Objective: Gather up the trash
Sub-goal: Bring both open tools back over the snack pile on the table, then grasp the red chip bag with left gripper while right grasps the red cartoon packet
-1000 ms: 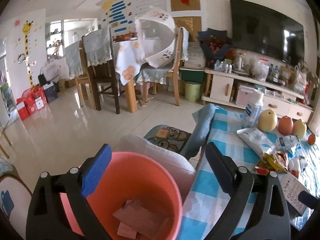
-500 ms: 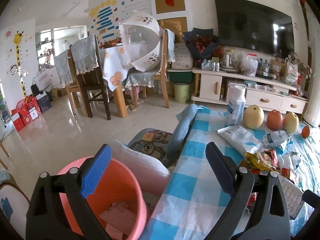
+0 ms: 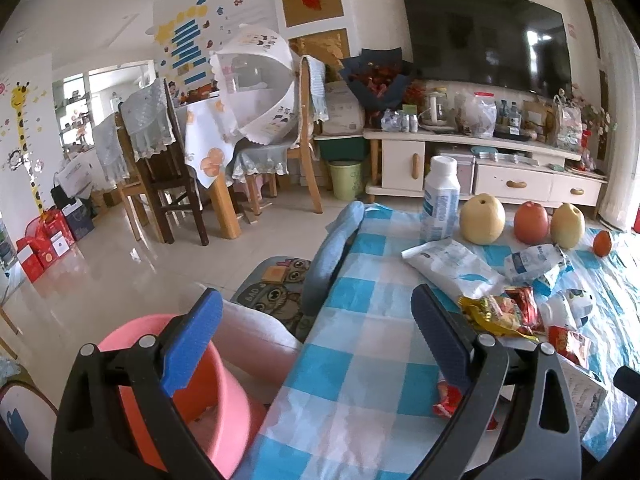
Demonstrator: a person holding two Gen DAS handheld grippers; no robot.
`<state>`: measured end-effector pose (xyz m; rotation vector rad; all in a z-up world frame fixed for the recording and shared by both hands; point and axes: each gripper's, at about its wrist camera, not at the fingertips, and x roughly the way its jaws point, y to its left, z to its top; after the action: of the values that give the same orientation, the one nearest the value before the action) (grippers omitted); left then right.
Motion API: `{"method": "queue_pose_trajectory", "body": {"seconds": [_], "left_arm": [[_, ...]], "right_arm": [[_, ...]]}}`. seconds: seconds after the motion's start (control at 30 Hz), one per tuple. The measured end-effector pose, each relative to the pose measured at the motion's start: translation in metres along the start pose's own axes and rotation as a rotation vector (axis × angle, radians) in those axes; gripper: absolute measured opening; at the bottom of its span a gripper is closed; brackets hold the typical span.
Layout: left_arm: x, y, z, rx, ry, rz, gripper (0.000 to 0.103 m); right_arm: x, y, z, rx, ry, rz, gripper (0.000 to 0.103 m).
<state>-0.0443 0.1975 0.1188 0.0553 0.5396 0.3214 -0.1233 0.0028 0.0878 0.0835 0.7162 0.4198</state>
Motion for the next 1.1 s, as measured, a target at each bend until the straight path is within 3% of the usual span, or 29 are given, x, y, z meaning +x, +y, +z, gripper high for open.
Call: {"method": "queue_pose_trajectory", "body": {"seconds": [0.17, 0.5, 0.63, 0.8, 1.1], "left_arm": [[0.003, -0.014, 0.000, 0.006, 0.022, -0.055, 0.096], [0.013, -0.040, -0.002, -0.036, 0.093, -0.315, 0.096], [0.024, -0.049, -0.004, -0.059, 0.136, -0.376, 0.096], [0.039, -0.061, -0.011, -0.066, 0.215, -0.425, 0.096], [0.063, -0.078, -0.028, -0.020, 0.333, -0.375, 0.095]], "right_arm": [[-0.006, -0.020, 0.002, 0.040, -0.002, -0.008, 0.095], [-0.008, -0.076, 0.008, 0.148, 0.032, -0.056, 0.095], [-0.006, -0.098, 0.011, 0.172, 0.050, -0.065, 0.095], [0.004, -0.120, 0.011, 0.164, 0.091, -0.100, 0.095], [0.029, -0.142, 0.011, 0.153, 0.184, -0.081, 0.095]]}}
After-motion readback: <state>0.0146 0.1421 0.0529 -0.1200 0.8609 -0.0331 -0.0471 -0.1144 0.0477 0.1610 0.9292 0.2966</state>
